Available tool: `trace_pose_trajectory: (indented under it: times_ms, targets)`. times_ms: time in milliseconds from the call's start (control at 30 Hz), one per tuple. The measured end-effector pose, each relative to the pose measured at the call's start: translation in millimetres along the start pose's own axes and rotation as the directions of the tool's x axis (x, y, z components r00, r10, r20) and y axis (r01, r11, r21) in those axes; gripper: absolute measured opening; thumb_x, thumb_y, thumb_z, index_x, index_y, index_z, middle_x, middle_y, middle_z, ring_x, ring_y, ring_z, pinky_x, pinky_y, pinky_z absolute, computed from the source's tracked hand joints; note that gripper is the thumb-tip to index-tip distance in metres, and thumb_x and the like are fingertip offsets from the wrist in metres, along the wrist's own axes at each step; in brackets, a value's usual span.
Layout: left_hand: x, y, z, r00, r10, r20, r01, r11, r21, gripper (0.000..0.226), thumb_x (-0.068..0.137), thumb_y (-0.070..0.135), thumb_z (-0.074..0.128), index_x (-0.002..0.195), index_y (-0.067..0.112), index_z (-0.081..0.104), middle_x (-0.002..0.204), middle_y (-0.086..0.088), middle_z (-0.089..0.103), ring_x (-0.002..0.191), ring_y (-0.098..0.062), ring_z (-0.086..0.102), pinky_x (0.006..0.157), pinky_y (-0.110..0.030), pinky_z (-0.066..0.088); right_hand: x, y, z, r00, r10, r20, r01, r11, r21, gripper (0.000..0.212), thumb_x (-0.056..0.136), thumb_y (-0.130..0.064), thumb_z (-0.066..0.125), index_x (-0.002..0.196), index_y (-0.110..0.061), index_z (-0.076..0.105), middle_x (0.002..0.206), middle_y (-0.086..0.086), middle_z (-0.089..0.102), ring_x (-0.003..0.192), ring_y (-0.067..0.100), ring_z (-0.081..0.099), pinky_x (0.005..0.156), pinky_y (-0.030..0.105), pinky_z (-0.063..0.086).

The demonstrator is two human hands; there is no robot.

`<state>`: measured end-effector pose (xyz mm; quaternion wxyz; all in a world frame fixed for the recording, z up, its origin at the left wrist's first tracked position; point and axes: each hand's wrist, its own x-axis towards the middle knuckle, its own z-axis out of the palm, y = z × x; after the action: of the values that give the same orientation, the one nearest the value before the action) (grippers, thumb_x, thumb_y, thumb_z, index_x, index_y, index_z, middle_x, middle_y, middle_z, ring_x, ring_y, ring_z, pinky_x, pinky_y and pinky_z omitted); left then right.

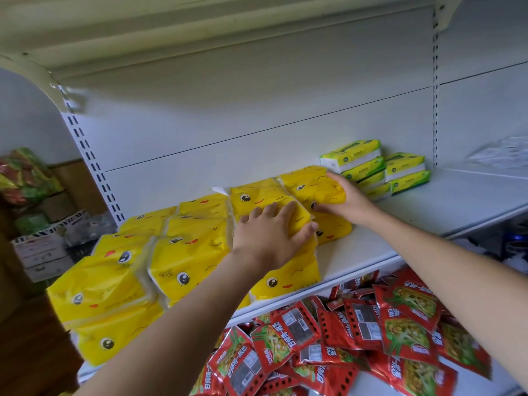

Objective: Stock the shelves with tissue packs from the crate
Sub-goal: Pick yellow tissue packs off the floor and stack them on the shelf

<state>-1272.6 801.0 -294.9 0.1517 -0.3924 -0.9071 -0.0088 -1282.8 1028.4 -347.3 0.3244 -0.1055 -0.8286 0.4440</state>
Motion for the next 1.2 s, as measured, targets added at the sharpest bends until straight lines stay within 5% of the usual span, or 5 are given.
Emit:
trace_pose_trajectory:
  times_ms: [300,500,800,1000,1200]
  targets:
    - [-23.6,-34.8,-24.3,0.985,-0.037,-0.168,0.02,0.994,-0.104,0.061,0.093,0.061,0.025,0.146,0.032,0.027,0.15,0.001,0.034,0.139,-0.022,0.03,0.109,-0.038,0.027,-20.8,-86.8,-20.0,0.956,-0.27,-0.115,0.261,0.961,-0.086,0.064,0.081,-0.028,0.07,0.137,-0.02,0.042,0.147,0.002,0.032,0.136,0.009,0.027,0.101,0.01,0.019]
    - [-75.5,-122.6,-35.8,0.955,-0.189,-0.23,0.164,0.979,-0.121,0.055,0.096,0.053,0.028,0.144,0.026,0.033,0.145,-0.005,0.043,0.134,-0.025,0.037,0.104,-0.036,0.033,-62.2,-178.7,42.3,0.89,-0.454,0.035,0.455,0.89,-0.025,0.058,0.084,-0.029,0.067,0.136,-0.022,0.043,0.14,-0.006,0.041,0.124,-0.002,0.035,0.096,-0.002,0.021]
    - [-216.6,-268.6,-30.9,0.849,-0.462,-0.256,0.436,0.887,-0.154,0.053,0.098,0.049,0.029,0.144,0.023,0.033,0.147,-0.004,0.039,0.133,-0.027,0.038,0.102,-0.041,0.034,-138.9,-290.8,211.6,0.78,-0.534,0.328,0.551,0.833,0.047,0.055,0.085,-0.033,0.065,0.136,-0.024,0.044,0.14,-0.004,0.043,0.129,0.008,0.039,0.101,0.016,0.029]
    - [-329.3,-353.1,52.8,0.731,-0.677,-0.082,0.645,0.726,-0.238,0.051,0.098,0.046,0.033,0.144,0.024,0.033,0.148,-0.002,0.036,0.133,-0.027,0.037,0.103,-0.042,0.033,-209.0,-314.4,342.2,0.687,-0.563,0.46,0.529,0.821,0.216,0.05,0.088,-0.029,0.062,0.134,-0.02,0.046,0.137,-0.004,0.048,0.126,0.008,0.044,0.102,0.018,0.033]
    - [-407.9,-388.9,163.3,0.606,-0.755,0.25,0.794,0.558,-0.24,0.05,0.098,0.044,0.034,0.144,0.024,0.031,0.147,-0.006,0.034,0.132,-0.03,0.037,0.101,-0.042,0.036,-267.5,-238.9,460.0,0.631,-0.36,0.687,0.411,0.906,0.097,0.052,0.088,-0.03,0.062,0.136,-0.02,0.044,0.137,0.001,0.047,0.126,0.013,0.045,0.099,0.022,0.034]
